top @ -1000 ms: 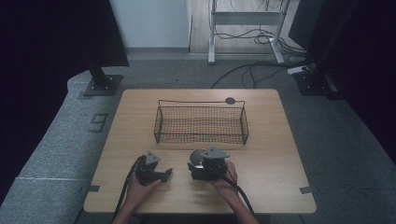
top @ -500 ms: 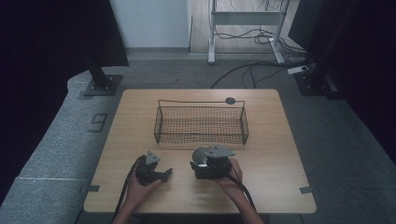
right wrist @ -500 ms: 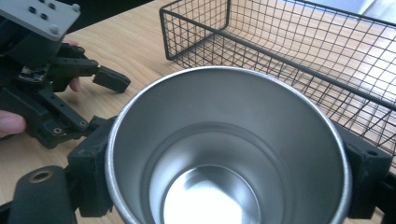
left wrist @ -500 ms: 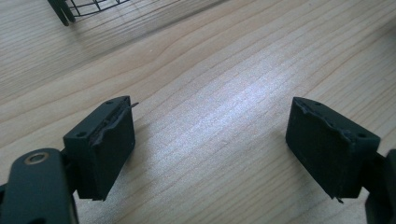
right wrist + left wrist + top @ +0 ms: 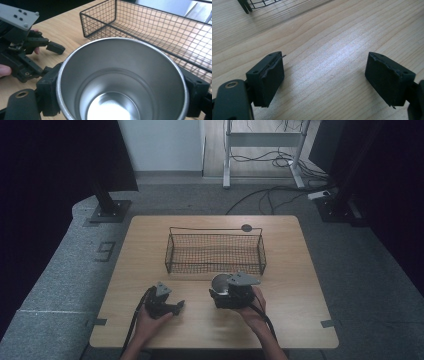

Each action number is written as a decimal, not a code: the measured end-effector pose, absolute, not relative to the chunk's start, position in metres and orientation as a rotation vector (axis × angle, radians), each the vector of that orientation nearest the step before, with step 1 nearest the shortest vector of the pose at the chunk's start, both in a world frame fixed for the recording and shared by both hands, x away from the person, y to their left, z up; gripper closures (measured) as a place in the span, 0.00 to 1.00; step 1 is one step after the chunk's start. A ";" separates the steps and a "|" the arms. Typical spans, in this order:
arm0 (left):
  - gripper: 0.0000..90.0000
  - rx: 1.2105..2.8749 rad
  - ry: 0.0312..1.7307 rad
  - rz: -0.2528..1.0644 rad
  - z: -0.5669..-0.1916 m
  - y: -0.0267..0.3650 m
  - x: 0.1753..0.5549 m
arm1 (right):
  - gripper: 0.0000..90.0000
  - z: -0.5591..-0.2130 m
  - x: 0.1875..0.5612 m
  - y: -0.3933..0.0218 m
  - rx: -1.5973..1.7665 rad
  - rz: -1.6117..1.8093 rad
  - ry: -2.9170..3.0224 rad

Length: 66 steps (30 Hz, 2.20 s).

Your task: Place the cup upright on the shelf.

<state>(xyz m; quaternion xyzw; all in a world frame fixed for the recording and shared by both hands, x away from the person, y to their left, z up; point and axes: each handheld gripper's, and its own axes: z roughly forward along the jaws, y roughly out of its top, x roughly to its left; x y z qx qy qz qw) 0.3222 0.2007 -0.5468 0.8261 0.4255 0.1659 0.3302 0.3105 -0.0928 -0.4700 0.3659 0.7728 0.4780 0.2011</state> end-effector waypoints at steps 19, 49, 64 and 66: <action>0.17 2.160 1.113 0.434 -0.547 0.201 0.322 | 0.15 -0.453 0.332 -0.113 1.093 1.325 2.107; 0.17 2.162 1.112 0.433 -0.547 0.201 0.322 | 0.15 -0.430 0.363 -0.109 1.080 1.344 2.133; 0.17 2.162 1.113 0.433 -0.547 0.201 0.322 | 0.15 -0.424 0.380 -0.108 1.111 1.334 2.118; 0.17 2.162 1.113 0.433 -0.547 0.201 0.322 | 0.15 -0.423 0.382 -0.108 1.111 1.334 2.120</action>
